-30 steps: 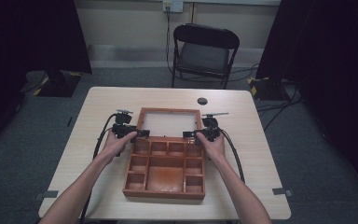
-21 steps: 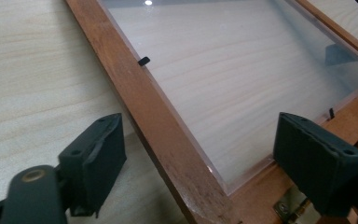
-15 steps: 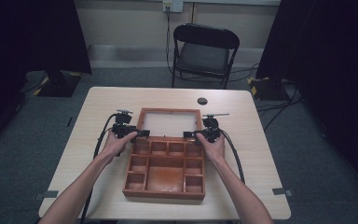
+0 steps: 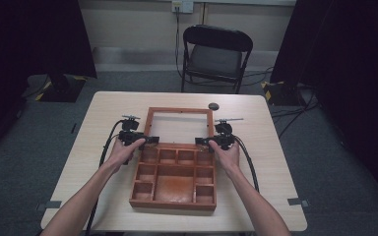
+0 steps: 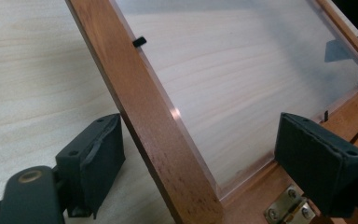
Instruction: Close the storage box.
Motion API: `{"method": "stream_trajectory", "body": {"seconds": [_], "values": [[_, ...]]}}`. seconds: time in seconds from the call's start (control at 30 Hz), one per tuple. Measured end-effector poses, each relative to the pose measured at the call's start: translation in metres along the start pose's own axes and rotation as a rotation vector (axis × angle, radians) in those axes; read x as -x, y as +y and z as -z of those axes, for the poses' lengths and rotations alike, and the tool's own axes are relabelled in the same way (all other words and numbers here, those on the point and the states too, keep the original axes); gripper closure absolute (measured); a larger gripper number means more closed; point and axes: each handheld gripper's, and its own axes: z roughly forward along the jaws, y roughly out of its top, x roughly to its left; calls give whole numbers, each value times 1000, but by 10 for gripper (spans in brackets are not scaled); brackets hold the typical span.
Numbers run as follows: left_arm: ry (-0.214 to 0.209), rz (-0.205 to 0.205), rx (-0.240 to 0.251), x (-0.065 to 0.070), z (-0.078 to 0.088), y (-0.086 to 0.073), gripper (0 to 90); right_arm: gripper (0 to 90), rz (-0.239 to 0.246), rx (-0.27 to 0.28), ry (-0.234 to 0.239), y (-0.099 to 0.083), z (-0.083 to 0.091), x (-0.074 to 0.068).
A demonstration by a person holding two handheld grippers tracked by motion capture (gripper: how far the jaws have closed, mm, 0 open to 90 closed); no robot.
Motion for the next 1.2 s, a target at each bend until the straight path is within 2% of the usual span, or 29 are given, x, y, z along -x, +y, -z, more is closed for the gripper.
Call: {"method": "stream_trajectory", "body": {"seconds": [0.13, 0.23, 0.33, 0.53, 0.77, 0.93, 1.17, 1.2], "values": [[-22, -6, -1, 1, -1, 1, 177, 247, 9, 4, 5, 1, 4, 0], [-22, -8, -7, 2, 0, 2, 193, 250, 10, 7, 1, 1, 4, -1], [-7, -39, -1, 4, 2, 3, 193, 299, 10, 26, -3, 1, 7, -2], [-20, -43, 5, 5, 2, 3, 200, 317, 0, 46, 8, 2, 11, -3], [-19, -59, -1, 7, 5, 6, 230, 358, 13, 70, -12, 2, 15, -5], [-35, -55, 23, 6, 11, 7, 303, 409, 24, 90, -12, 4, 21, -7], [-25, -67, 39, 8, 18, 9, 359, 432, 12, 116, -10, 4, 27, -11], [-28, -75, 34, 9, 22, 11, 372, 461, 18, 125, -9, 4, 30, -11]]}}
